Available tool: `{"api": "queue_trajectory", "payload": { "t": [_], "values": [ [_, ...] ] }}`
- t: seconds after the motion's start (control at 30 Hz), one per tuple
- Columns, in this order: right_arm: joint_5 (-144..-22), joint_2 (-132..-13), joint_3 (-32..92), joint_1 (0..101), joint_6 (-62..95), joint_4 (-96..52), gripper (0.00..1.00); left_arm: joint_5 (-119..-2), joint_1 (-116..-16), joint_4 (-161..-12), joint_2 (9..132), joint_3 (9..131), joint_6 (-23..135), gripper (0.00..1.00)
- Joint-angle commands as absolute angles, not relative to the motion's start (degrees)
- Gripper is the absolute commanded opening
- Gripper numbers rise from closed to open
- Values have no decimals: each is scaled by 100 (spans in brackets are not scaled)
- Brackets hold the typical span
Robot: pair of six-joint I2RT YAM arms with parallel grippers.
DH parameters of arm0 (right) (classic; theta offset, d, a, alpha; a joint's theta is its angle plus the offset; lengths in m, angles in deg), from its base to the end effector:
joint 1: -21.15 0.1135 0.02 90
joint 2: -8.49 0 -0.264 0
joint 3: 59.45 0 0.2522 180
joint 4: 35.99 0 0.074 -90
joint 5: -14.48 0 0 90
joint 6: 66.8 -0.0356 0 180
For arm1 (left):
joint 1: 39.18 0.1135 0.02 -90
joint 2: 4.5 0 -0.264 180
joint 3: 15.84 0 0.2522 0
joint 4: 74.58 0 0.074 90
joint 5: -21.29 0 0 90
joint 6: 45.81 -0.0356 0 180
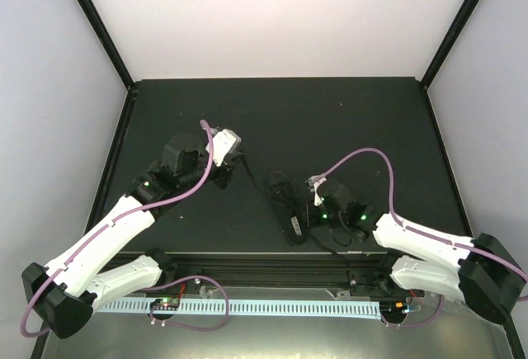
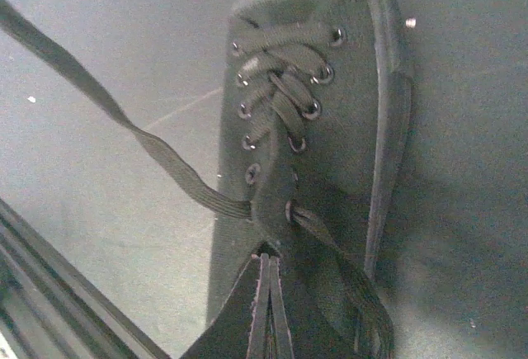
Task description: Tie the shoes
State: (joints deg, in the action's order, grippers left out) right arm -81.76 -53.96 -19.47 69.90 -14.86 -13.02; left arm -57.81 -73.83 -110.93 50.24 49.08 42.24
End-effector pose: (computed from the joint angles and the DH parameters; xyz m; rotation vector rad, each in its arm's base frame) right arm 0.1340 0.1587 0.1732 -0.2917 2.5120 0.8119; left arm 0.1719 -0.1270 0.3256 0.7628 1.9169 -0.5496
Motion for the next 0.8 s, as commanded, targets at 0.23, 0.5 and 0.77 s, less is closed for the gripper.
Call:
{"api": "queue_trajectory", "payload": {
  "t": [0.23, 0.5, 0.77],
  "values": [
    [-7254, -3793, -1910, 7007, -1543, -419, 2, -6281, -7425, -10984, 4828, 4886, 4165, 2],
    [-7085, -4002, -2252, 7001, -2322, 224, 33, -6402, -7425, -10983, 4838, 4852, 4147, 2],
    [-7697, -3594, -2300, 7092, -2531, 1568, 41, -6385, -7425, -10975, 4894, 4855, 4147, 2]
  ]
}}
